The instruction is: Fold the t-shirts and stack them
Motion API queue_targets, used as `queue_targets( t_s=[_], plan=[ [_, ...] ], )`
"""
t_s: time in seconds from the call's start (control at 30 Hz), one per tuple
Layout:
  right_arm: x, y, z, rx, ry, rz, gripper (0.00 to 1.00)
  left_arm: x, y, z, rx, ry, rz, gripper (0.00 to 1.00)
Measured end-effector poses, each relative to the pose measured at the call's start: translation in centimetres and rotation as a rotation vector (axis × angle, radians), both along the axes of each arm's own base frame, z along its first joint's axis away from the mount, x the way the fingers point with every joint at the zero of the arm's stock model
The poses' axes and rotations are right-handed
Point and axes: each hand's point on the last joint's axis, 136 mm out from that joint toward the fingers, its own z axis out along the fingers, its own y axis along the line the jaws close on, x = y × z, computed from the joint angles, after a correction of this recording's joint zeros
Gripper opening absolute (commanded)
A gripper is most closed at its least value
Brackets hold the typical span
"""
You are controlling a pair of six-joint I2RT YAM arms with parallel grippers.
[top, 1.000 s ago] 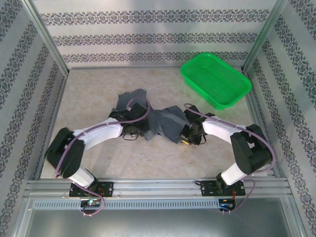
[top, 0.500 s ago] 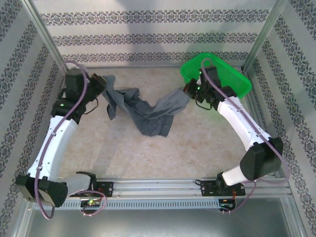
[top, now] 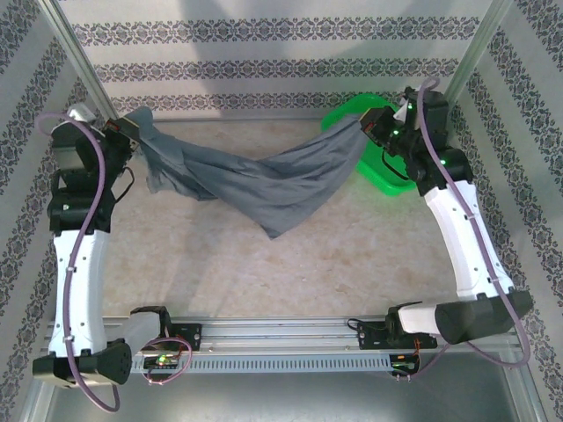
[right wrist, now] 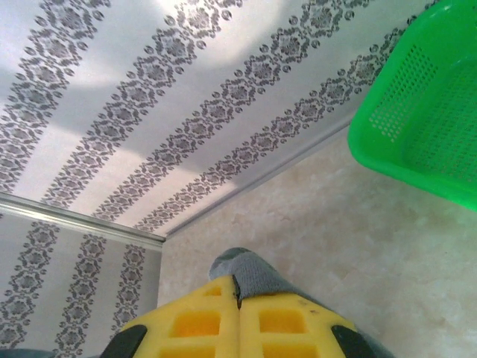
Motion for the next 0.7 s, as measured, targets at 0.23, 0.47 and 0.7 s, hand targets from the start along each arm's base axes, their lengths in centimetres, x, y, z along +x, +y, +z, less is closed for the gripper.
queue_targets(
  t_s=[0.23, 0.47, 0.7],
  plan=[
    [-2.5, -0.6, 0.2, 0.005, -0.018, -0.003, 0.00, -0.9, 0.5, 0.6, 0.001, -0.017, 0.015, 0.00],
    [-0.3, -0.1, -3.3, 0.000, 0.076, 0.013, 0.00, 0.2, 0.7, -0.5, -0.005, 0.016, 0.014, 0.00],
    [3.8, 0.9, -11.9, -0.019, 0.284, 0.033, 0.11, 2.4, 1.5, -6.0, -0.024, 0.149, 0.035, 0.00]
  ],
)
